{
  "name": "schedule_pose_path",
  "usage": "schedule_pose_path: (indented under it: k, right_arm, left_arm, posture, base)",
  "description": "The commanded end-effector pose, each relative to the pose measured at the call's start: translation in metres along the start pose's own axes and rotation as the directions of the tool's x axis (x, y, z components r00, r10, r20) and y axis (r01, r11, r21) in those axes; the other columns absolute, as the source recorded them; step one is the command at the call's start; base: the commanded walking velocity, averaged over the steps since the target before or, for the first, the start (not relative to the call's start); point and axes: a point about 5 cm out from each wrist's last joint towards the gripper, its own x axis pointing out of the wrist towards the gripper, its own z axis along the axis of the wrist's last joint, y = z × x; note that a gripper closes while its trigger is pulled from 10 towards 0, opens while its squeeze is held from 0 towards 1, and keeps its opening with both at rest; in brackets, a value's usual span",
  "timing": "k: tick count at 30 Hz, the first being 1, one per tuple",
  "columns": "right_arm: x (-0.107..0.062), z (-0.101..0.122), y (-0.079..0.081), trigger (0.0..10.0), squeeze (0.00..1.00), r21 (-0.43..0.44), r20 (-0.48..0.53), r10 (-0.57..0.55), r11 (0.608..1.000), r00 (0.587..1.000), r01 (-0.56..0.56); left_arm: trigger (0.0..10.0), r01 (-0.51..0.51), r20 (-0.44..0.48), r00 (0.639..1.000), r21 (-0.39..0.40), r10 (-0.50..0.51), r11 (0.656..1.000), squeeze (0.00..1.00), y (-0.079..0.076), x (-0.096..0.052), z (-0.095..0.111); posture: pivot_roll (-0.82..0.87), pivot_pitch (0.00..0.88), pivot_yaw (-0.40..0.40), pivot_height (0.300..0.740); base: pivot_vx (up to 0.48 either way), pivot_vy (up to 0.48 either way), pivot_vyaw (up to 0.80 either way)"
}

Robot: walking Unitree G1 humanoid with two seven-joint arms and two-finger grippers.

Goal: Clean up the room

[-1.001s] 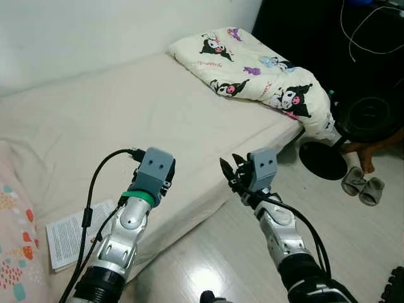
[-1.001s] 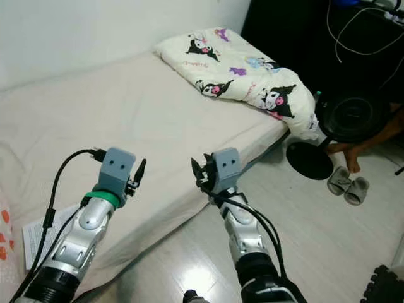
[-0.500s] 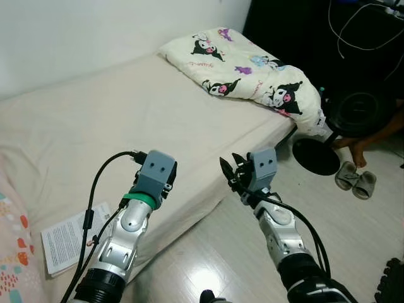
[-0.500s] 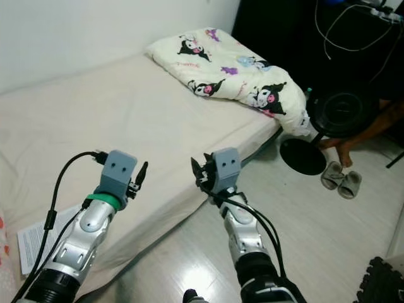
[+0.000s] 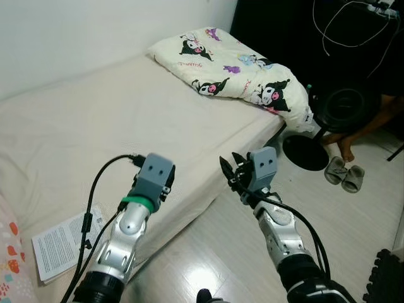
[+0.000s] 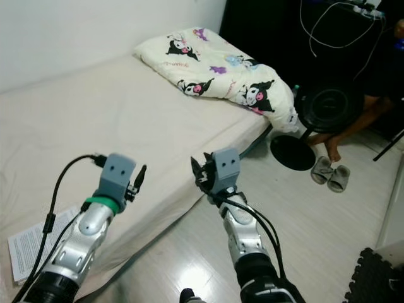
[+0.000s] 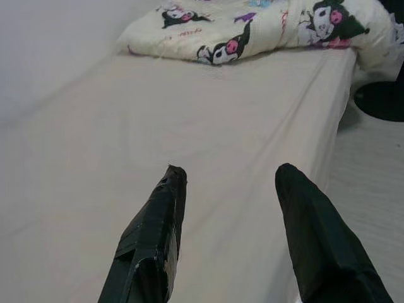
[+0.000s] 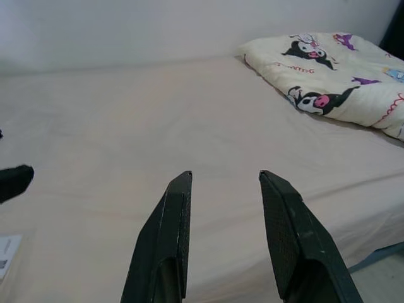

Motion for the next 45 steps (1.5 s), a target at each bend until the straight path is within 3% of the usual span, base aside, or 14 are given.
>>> schedule_pose_path:
  k: [1,15,24,34,39,45]
  right_arm:
    - [-0.0031,-0.0031,-0.0032,10.0,0.00,-0.003,-0.018,-0.005,1.000,1.000,0.005]
    - [-0.0096,-0.0062,-0.0023,10.0,0.00,0.004,-0.024,-0.016,1.000,1.000,0.016]
    - [-0.0052,-0.0037,-0.0023,10.0,0.00,0.004,-0.020,-0.016,1.000,1.000,0.016]
    - [-0.0081,-0.0044,-0.0013,10.0,0.00,0.005,-0.022,-0.017,1.000,1.000,0.017]
    - [-0.0105,-0.0062,-0.0045,10.0,0.00,0.003,-0.030,-0.024,1.000,0.999,0.024]
    - [-0.0095,-0.0061,-0.0037,10.0,0.00,0.006,-0.030,-0.024,1.000,0.999,0.024]
  left_arm:
    - [10.0,0.012,0.011,1.000,-0.009,-0.012,1.000,0.00,-0.0053,-0.0014,0.0025]
    - [10.0,0.020,0.036,0.999,-0.011,-0.020,1.000,0.00,-0.0101,0.0000,0.0076]
    - [10.0,0.000,0.051,0.999,0.011,0.000,1.000,0.00,-0.0079,-0.0002,0.0076]
    - [10.0,-0.005,0.051,0.999,0.001,0.005,1.000,0.00,-0.0073,-0.0006,0.0072]
    - [10.0,-0.007,0.035,0.999,-0.024,0.008,1.000,0.00,-0.0086,-0.0011,0.0058]
    - [10.0,-0.012,0.038,0.999,0.001,0.012,1.000,0.00,-0.0072,-0.0006,0.0060]
  posture:
    - [0.01,0.003,-0.087,0.723]
    - [-0.01,0.026,-0.085,0.723]
    - [0.00,0.020,-0.080,0.723]
    - [-0.01,0.028,-0.082,0.723]
    - [-0.01,0.032,-0.082,0.723]
    - [-0.01,0.034,-0.079,0.723]
  base:
    - [0.000,0.000,0.00]
    - [0.000,0.000,0.00]
    - [0.000,0.000,0.00]
    - [0.000,-0.368,0.00]
    - [0.000,0.000,0.00]
    - [0.000,0.000,0.00]
